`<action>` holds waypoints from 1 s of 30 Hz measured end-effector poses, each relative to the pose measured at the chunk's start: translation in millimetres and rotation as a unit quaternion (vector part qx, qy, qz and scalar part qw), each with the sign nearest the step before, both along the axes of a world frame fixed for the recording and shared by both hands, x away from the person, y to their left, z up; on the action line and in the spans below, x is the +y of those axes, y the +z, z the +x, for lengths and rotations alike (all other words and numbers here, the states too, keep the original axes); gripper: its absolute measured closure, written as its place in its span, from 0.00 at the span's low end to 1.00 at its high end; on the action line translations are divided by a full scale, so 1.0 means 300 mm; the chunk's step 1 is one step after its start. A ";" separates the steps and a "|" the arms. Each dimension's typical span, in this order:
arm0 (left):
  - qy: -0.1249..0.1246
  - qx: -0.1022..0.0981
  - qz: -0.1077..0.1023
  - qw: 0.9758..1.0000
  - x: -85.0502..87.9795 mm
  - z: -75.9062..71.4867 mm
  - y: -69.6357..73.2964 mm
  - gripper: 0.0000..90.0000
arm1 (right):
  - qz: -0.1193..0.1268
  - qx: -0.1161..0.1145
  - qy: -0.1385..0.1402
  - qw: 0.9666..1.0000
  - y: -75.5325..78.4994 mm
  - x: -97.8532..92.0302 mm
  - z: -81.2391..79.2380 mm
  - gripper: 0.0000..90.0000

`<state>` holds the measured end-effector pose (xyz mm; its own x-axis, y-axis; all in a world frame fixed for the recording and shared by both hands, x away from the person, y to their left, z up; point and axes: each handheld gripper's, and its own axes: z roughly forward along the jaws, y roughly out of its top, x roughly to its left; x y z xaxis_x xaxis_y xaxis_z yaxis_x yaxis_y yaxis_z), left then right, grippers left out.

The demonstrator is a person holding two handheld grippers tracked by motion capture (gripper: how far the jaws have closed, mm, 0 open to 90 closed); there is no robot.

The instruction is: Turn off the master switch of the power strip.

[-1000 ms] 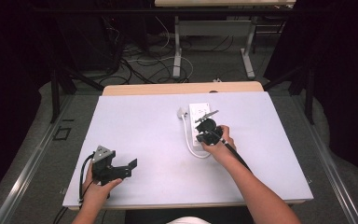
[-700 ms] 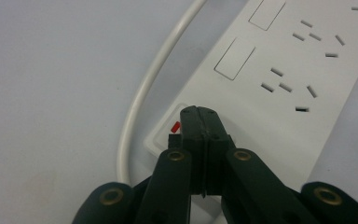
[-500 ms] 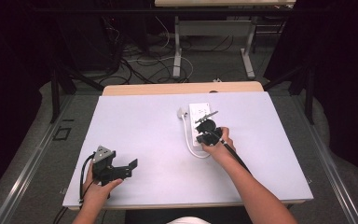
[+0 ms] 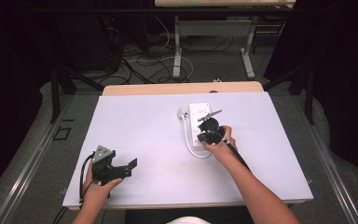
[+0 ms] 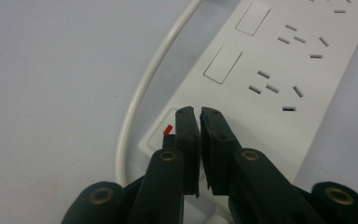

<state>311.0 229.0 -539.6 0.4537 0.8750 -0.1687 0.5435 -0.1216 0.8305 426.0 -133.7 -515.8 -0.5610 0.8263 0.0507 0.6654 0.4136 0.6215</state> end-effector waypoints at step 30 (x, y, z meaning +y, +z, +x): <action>0.010 0.004 -0.001 1.000 0.012 -0.002 -0.003 0.02 | 0.075 -0.070 -0.028 0.994 0.064 -0.104 -0.050 0.28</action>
